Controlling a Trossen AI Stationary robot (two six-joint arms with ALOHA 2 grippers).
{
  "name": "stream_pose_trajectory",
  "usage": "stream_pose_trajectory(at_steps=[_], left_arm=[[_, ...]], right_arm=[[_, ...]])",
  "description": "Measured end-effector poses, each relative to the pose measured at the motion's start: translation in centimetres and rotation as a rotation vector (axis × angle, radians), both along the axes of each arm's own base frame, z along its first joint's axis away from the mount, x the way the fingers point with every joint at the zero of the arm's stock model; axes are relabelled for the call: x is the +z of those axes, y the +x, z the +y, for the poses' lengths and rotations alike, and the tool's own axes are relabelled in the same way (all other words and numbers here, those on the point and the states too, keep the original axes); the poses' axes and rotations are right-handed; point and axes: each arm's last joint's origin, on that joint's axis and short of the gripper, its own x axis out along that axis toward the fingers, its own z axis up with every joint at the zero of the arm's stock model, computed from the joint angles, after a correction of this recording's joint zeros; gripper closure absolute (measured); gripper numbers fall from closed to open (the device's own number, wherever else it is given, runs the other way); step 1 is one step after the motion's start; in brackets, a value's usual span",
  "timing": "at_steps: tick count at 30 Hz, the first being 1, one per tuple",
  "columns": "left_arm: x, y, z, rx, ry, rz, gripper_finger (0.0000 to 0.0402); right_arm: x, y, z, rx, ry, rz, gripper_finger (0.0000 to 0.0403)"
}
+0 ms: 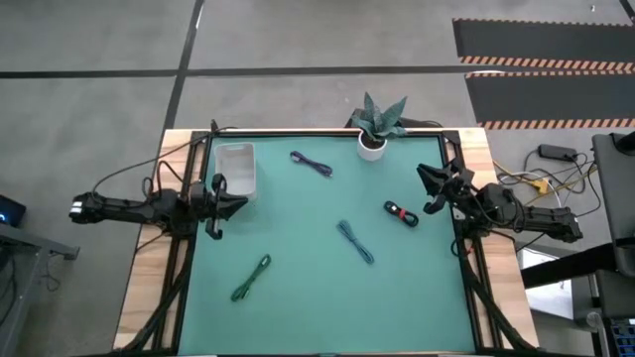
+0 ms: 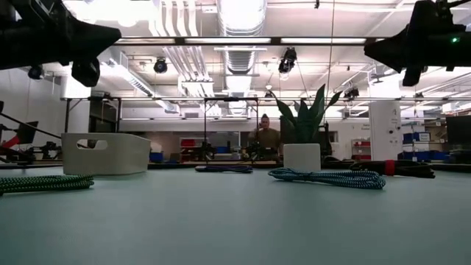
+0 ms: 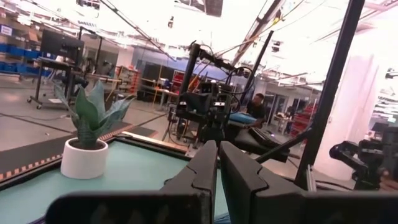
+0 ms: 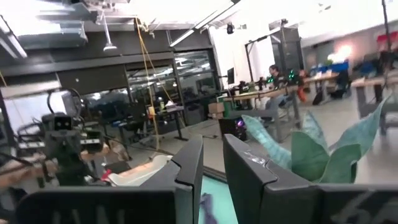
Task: Pick and place USB-C Cables
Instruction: Put the purple usb cable into the gray bin
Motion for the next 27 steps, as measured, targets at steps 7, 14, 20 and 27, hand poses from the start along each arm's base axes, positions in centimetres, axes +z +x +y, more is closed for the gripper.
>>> stream_pose_trajectory(at_steps=[7, 14, 20, 27], left_arm=[[0.1, 0.0, 0.0, 0.006, -0.001, -0.003, 0.0396], [-0.2, 0.0, 0.4, 0.148, 0.083, 0.042, 0.0396], [-0.8, 0.5, 0.3, 0.162, 0.141, 0.116, 0.0396], [-1.7, 1.2, 0.5, 0.234, 0.143, 0.210, 0.0396]], right_arm=[[0.1, 0.2, 0.0, 0.042, 0.055, -0.044, 0.0349], [1.2, 0.9, 0.1, 0.066, -0.013, -0.121, 0.0349], [1.6, 2.5, -0.1, 0.060, -0.071, -0.121, 0.0349], [2.8, 6.9, -0.9, 0.034, -0.076, 0.057, 0.0349]])
